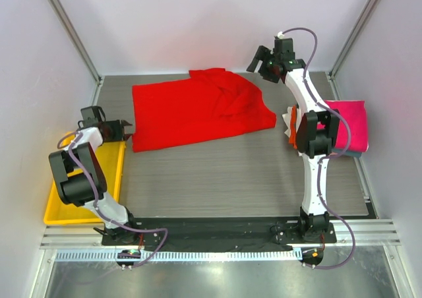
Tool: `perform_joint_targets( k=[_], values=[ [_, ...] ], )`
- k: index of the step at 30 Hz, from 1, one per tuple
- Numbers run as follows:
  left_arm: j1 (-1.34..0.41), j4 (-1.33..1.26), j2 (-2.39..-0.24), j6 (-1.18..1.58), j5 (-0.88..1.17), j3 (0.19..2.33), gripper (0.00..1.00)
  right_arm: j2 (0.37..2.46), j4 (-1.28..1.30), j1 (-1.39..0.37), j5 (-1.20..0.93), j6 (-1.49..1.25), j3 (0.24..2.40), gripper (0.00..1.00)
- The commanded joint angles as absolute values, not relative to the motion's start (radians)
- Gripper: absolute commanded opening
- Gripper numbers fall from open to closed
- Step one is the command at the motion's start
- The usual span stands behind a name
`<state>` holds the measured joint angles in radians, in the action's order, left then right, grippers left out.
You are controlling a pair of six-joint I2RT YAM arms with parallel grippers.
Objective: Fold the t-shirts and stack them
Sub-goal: Fold the tshirt
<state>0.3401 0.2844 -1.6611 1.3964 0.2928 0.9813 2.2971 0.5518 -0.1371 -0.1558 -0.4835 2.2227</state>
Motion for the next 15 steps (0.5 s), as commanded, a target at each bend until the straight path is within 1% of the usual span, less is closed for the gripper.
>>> perform_joint_targets(
  k=[1, 3, 4, 5, 6, 8, 9, 10, 11, 12, 13, 14, 15],
  values=[
    [0.334, 0.239, -1.642, 1.382, 0.322, 1.023, 0.44, 2.261, 0.514, -0.137, -0.192, -0.491, 2.231, 0.89],
    [0.331, 0.242, -1.609, 1.365, 0.319, 1.023, 0.53, 2.209, 0.512, -0.137, -0.187, -0.489, 2.174, 0.89],
    [0.33, 0.245, -1.57, 1.355, 0.316, 1.016, 0.56, 2.188, 0.503, -0.137, -0.183, -0.489, 2.145, 0.88],
    [0.33, 0.247, -1.55, 1.348, 0.314, 1.012, 0.57, 2.162, 0.499, -0.137, -0.18, -0.489, 2.111, 0.86],
    [0.33, 0.255, -1.531, 1.339, 0.318, 1.011, 0.57, 2.095, 0.477, -0.137, -0.176, -0.495, 2.027, 0.78],
    [0.324, 0.281, -1.465, 1.296, 0.316, 1.014, 0.58, 2.015, 0.442, -0.137, -0.163, -0.506, 1.917, 0.69],
    [0.313, 0.317, -1.441, 1.281, 0.314, 1.015, 0.58, 1.975, 0.396, -0.137, -0.155, -0.531, 1.788, 0.68],
    [0.302, 0.334, -1.418, 1.266, 0.311, 1.011, 0.58, 1.883, 0.367, -0.135, -0.15, -0.546, 1.717, 0.67],
    [0.298, 0.365, -1.367, 1.24, 0.301, 1.003, 0.57, 1.838, 0.333, -0.138, -0.135, -0.561, 1.645, 0.67],
    [0.285, 0.377, -1.342, 1.233, 0.295, 0.979, 0.57, 1.795, 0.266, -0.141, -0.118, -0.605, 1.496, 0.68],
    [0.281, 0.383, -1.316, 1.23, 0.29, 0.959, 0.56, 1.699, 0.23, -0.141, -0.103, -0.627, 1.418, 0.67],
    [0.276, 0.383, -1.252, 1.241, 0.276, 0.933, 0.55, 1.657, 0.195, -0.149, -0.065, -0.65, 1.343, 0.67],
    [0.258, 0.383, -1.221, 1.25, 0.261, 0.876, 0.54, 1.608, 0.111, -0.153, -0.043, -0.679, 1.192, 0.67]
  ],
)
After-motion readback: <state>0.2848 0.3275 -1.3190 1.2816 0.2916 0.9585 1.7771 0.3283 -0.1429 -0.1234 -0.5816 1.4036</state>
